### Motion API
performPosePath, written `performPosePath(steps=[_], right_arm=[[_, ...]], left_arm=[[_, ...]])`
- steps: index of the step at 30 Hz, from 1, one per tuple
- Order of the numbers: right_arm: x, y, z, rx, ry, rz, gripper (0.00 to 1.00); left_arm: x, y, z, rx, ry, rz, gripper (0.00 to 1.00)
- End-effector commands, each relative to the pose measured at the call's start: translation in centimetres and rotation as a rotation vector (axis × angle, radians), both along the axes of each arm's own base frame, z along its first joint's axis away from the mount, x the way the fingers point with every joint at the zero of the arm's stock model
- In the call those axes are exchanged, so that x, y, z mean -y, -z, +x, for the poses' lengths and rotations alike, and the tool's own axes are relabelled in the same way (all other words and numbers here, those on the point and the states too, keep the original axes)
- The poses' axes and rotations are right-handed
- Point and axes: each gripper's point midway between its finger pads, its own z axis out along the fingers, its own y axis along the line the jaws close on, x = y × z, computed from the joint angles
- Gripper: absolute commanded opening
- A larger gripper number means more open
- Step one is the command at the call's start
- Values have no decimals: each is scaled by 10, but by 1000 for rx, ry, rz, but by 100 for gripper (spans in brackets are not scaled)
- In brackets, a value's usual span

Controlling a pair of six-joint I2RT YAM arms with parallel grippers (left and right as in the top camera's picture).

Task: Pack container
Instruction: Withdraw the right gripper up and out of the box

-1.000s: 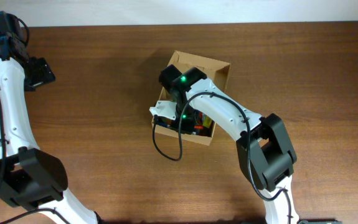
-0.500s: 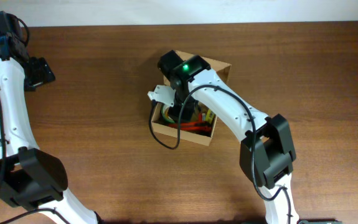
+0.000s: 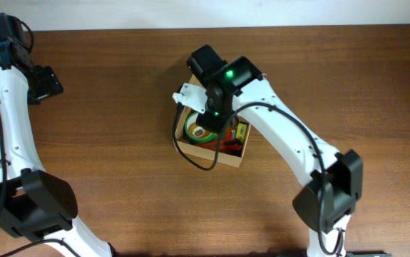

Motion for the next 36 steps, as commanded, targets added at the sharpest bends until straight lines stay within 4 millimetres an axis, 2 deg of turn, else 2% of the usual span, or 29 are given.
performPosePath(steps=[1, 5, 12, 13, 15, 17, 19, 20, 22, 23, 25, 27, 30, 32, 36], right_arm=[[7, -48, 7, 111, 95, 66, 30], [19, -83, 22, 201, 237, 154, 15], [60, -163, 67, 350, 571, 389, 12], [69, -173, 72, 373, 590, 401, 7], [87, -182, 81, 402, 630, 411, 4], [108, -182, 89, 396, 718, 419, 4], [130, -171, 93, 342, 825, 421, 4], [139, -164, 95, 306, 863, 425, 4], [152, -149, 98, 234, 911, 432, 4], [159, -139, 101, 198, 928, 430, 4], [176, -118, 109, 131, 1013, 419, 4], [190, -96, 114, 71, 1090, 393, 4], [198, -64, 120, -15, 1124, 361, 4], [201, -39, 124, -77, 1174, 335, 4], [194, 13, 125, -228, 1216, 290, 4]], left_arm=[[-1, -11, -5, 19, 9, 7, 100], [-1, -11, -5, 19, 9, 7, 100], [-1, -11, -5, 19, 9, 7, 100], [-1, -11, -5, 19, 9, 7, 100], [1, -11, -2, 29, 13, 0, 100], [5, -11, 6, 68, 27, -27, 100], [15, -10, 14, 102, 53, -85, 100], [19, -9, 16, 110, 63, -110, 96], [31, -7, 20, 129, 88, -176, 89], [38, -7, 23, 142, 105, -215, 79], [52, -6, 27, 157, 162, -278, 68], [62, -5, 30, 145, 231, -285, 63], [78, -2, 34, 127, 298, -291, 56], [96, -1, 38, 121, 368, -316, 54], [132, 9, 43, 68, 511, -327, 43]])
